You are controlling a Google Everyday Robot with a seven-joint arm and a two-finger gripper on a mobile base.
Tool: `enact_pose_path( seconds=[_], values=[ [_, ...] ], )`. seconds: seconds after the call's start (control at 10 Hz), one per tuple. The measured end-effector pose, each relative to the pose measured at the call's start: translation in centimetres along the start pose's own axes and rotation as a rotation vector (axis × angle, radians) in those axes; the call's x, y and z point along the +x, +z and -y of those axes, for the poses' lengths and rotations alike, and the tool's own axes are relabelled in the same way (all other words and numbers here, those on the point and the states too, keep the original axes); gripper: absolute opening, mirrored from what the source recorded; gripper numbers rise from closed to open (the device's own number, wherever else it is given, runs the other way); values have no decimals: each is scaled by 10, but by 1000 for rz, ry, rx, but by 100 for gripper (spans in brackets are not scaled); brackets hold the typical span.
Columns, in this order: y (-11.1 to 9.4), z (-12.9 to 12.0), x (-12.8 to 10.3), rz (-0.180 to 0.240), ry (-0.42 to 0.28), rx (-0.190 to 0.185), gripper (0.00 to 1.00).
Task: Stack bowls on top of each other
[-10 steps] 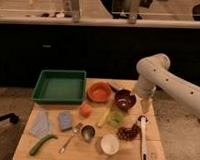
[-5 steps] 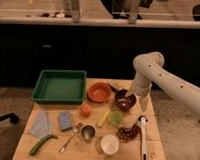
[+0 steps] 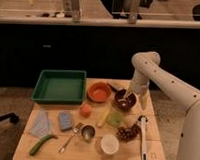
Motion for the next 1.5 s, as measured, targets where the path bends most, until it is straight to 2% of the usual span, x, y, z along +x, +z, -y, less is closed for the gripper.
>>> enact_pose_path(
  seconds=[0.2, 0.7, 0.8, 1.1, 1.5],
  values=[
    [5, 4, 5, 24, -46, -4, 80],
    [7, -1, 14, 14, -130, 34, 80],
    [9, -3, 15, 4, -144, 31, 80],
    [27, -8, 17, -62, -174, -15, 80],
    [44, -5, 28, -135, -142, -48, 80]
  ],
)
